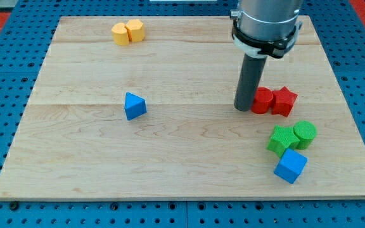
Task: Move blue triangle towards right side of the board
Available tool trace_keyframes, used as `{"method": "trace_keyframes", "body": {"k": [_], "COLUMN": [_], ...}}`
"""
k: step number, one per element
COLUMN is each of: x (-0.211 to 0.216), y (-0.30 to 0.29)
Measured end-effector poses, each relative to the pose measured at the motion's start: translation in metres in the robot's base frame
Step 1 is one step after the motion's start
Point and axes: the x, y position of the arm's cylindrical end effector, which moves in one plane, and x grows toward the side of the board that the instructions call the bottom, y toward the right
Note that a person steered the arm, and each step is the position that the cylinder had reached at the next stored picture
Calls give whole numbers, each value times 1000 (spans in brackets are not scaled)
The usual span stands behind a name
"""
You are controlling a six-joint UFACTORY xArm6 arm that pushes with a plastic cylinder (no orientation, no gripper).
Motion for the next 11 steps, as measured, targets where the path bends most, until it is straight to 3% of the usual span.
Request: {"method": "trace_keyframes", "body": {"k": [1, 2, 3, 4, 5, 6, 7, 8, 9, 10, 11], "x": [-23, -76, -90, -1, 30, -3, -4, 62, 86, 65, 29], "y": [-85, -191, -283, -277, -200, -221, -195, -115, -83, -137, -153]}}
